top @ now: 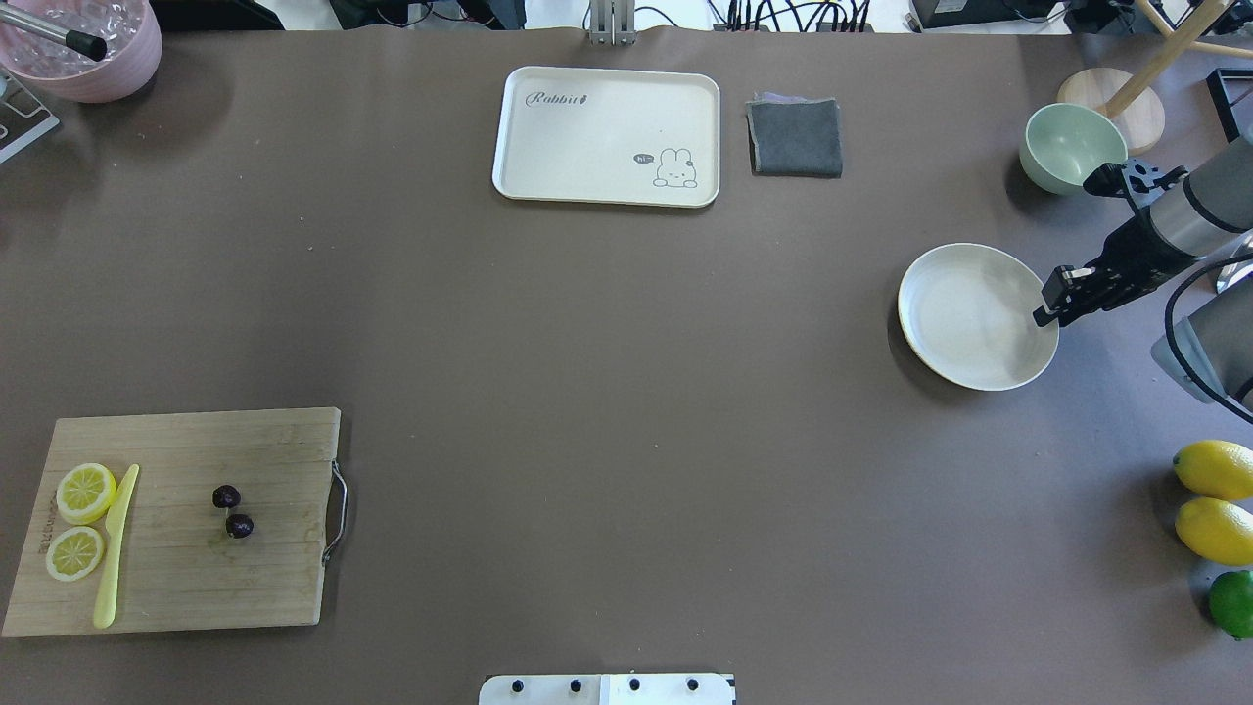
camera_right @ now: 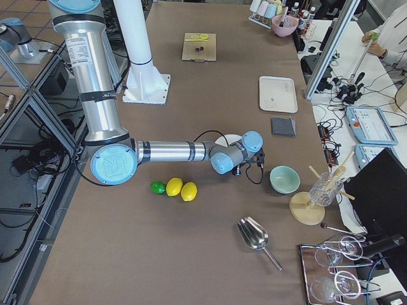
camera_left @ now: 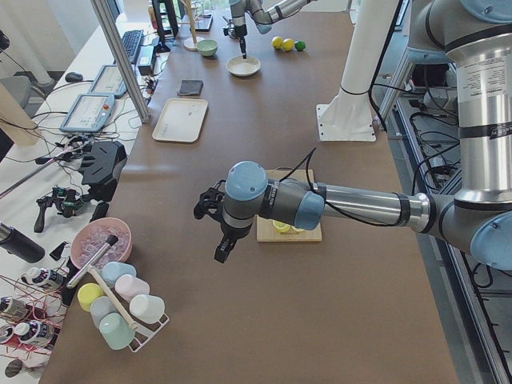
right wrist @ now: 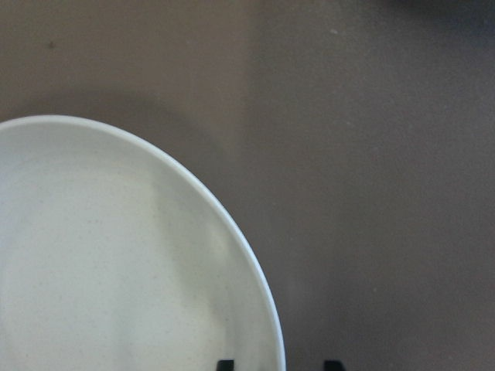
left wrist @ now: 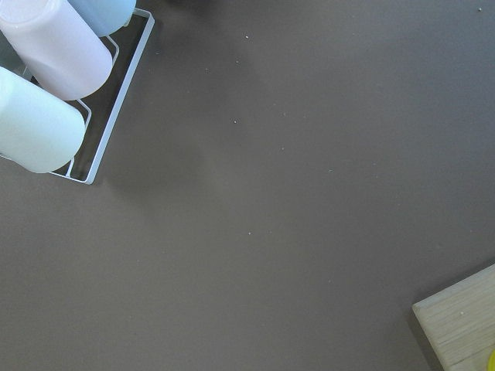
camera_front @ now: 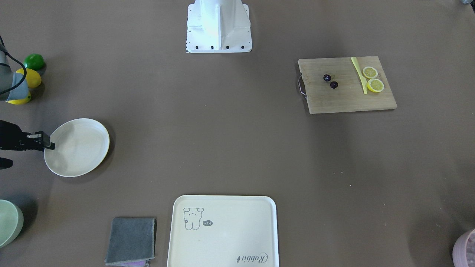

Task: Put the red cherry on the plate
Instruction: 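Grip the plate rim with the right gripper and slide it toward the table center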

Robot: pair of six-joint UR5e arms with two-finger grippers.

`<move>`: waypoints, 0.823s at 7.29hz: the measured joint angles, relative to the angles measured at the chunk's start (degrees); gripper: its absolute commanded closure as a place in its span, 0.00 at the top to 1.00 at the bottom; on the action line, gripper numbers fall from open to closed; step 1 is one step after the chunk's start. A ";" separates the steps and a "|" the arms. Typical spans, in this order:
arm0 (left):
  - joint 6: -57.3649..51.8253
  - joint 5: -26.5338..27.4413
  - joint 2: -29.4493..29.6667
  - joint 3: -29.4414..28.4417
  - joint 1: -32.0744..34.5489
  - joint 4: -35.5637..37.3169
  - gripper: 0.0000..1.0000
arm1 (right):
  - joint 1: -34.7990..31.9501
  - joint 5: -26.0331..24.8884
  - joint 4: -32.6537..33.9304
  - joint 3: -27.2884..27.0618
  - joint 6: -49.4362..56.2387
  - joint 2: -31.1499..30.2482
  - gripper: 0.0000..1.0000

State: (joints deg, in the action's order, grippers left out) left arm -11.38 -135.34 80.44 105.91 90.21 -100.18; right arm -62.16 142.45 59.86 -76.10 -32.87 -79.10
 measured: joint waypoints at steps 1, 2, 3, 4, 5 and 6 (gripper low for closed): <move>0.16 -0.01 0.03 0.07 0.01 0.01 0.98 | 0.01 0.06 -0.01 -0.13 0.00 0.01 0.00; 1.53 -0.12 0.08 0.28 0.02 0.05 0.98 | -0.03 0.21 0.02 -0.30 -0.17 0.33 0.00; 5.53 -0.69 0.19 0.85 -0.11 0.06 0.97 | -0.09 0.74 0.03 -0.54 -1.96 1.57 0.00; 11.65 -1.53 0.30 2.00 -0.82 0.06 0.97 | 0.17 1.62 0.00 -1.33 -6.81 3.56 0.00; 19.37 -1.97 0.30 3.95 -2.65 -0.24 0.97 | 1.63 2.20 -0.05 -3.89 -14.26 5.31 0.00; 28.40 -2.40 0.22 6.12 -5.59 -1.81 0.98 | 4.38 2.24 -0.32 -7.49 -22.55 6.62 0.00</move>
State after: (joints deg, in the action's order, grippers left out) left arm 17.02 -137.74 80.66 112.03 84.61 -101.99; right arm -57.78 144.69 59.54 -83.60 -55.42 -72.49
